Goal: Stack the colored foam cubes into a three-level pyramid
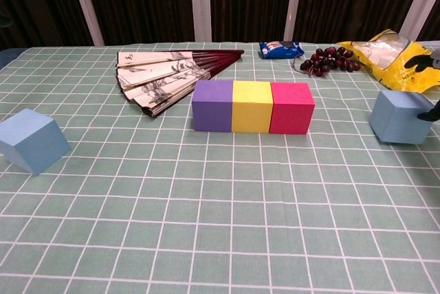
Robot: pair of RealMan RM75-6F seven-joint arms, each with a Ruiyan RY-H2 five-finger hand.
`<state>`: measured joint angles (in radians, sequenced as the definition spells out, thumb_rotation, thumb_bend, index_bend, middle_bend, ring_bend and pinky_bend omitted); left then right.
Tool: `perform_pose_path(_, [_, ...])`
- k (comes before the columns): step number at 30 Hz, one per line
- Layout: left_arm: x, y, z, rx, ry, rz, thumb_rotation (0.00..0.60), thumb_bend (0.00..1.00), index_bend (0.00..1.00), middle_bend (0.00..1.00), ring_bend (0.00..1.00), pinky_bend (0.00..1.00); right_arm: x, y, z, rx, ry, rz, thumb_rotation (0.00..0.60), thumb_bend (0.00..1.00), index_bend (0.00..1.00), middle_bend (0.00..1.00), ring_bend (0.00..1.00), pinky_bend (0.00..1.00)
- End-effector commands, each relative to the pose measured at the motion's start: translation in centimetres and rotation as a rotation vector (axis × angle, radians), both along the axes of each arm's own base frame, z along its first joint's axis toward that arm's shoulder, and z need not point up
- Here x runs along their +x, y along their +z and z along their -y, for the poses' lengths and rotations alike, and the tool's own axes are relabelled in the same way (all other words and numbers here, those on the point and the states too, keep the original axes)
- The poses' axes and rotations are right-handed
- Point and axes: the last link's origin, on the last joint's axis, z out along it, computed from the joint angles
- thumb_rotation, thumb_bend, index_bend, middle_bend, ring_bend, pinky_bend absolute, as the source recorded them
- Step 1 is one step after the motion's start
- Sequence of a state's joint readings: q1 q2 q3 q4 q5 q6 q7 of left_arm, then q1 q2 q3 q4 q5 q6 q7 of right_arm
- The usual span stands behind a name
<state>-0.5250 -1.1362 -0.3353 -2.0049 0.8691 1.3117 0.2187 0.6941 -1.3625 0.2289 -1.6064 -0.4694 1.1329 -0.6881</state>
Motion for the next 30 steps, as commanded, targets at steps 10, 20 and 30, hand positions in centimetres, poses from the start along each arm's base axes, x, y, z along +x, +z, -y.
perform_pose_path(10, [-0.11,-0.08,-0.04,-0.004,0.005,0.000,0.600,0.07,0.00,0.04,0.06,0.03,-0.40,-0.03,0.44,0.084,0.008,0.011,0.600,0.31,0.00,0.18,0.01,0.00])
perform_pose_path(20, [-0.11,-0.23,-0.02,-0.007,0.005,-0.003,0.600,0.07,0.00,0.04,0.06,0.03,-0.18,-0.21,-0.01,0.091,-0.050,0.110,0.600,0.31,0.00,0.12,0.01,0.00])
perform_pose_path(30, [-0.07,-0.34,0.02,-0.010,0.004,-0.005,0.600,0.07,0.00,0.04,0.06,0.03,-0.96,-0.13,0.79,0.028,-0.039,0.082,0.600,0.31,0.00,0.12,0.01,0.00])
